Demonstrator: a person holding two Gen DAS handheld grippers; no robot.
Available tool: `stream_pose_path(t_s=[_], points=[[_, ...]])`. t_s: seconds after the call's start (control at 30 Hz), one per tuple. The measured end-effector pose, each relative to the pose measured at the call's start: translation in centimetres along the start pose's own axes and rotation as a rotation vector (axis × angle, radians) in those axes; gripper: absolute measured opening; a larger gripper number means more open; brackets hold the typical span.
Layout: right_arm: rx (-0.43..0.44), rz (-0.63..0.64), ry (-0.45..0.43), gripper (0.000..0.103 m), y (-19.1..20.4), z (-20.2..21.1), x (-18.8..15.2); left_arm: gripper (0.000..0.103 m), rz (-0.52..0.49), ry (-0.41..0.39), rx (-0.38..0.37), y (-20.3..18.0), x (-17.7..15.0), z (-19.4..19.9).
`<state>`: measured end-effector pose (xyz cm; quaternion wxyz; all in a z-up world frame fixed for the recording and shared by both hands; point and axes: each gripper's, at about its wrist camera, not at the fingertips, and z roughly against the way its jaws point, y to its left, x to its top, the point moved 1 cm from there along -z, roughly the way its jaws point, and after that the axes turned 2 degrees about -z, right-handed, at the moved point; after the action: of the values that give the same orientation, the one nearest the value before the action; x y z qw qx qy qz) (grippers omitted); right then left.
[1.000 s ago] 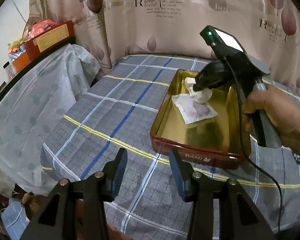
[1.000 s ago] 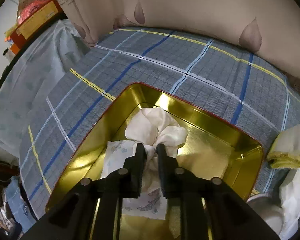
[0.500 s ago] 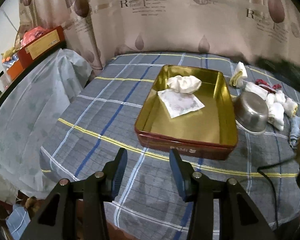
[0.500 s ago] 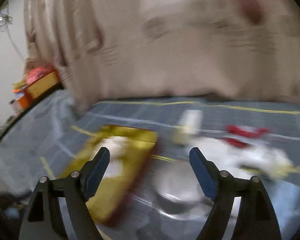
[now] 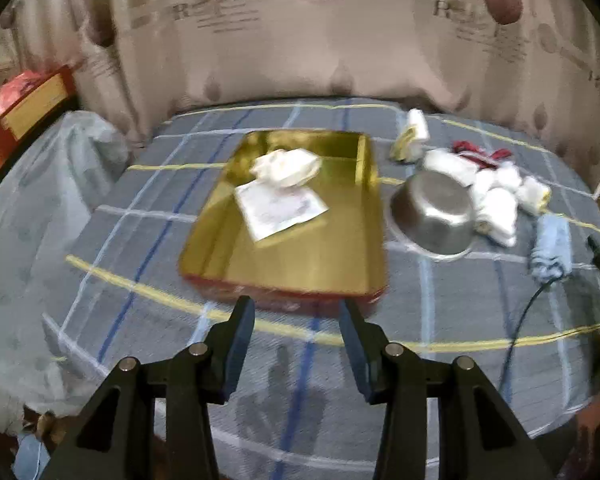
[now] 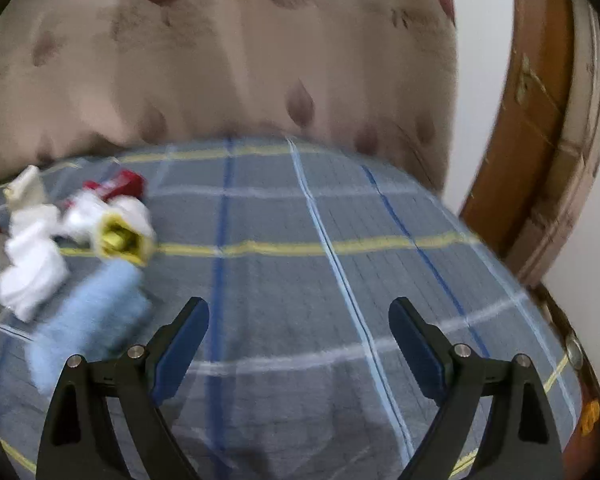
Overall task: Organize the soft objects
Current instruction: 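Grasp the white rolled towel with the left tool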
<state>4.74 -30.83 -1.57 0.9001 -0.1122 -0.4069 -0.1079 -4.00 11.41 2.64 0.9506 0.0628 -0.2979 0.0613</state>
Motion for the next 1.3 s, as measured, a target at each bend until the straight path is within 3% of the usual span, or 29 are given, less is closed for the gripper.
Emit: stream_pose_path(t_s=[0.1,0.23,0.57,0.73,0.8,1.3], points=[[0.026,-0.062,-0.011,0.092,-1.1,0.0,0.4,0.045,-0.032,-0.01,-0.05,-1.6,2.0,-0.2],[0.018,-0.03,-0.014,0.095,-0.7,0.1,0.1,0.045,-0.078,-0.012,-0.124,-4.2,5.6,-1.3],[0.076,-0.07,0.005,0.098,-1.2,-0.3,0.1,0.045,-0.19,0.039,-0.274,-10.8,17.0,-9.5],[0.093,-0.057,-0.014,0.098,-0.9,0.1,0.1,0.045,-0.209,0.068,-0.269,-12.4,21.0,-13.8],[0.099,-0.062,-0.013,0.098,-1.0,0.1,0.1,0.045,-0.201,0.097,-0.305,-12.7,21.9,-15.3],[0.125,-0.066,0.016,0.098,-0.9,-0.4,0.1,0.045,-0.238,0.186,-0.275,-14.2,23.8,-22.1]])
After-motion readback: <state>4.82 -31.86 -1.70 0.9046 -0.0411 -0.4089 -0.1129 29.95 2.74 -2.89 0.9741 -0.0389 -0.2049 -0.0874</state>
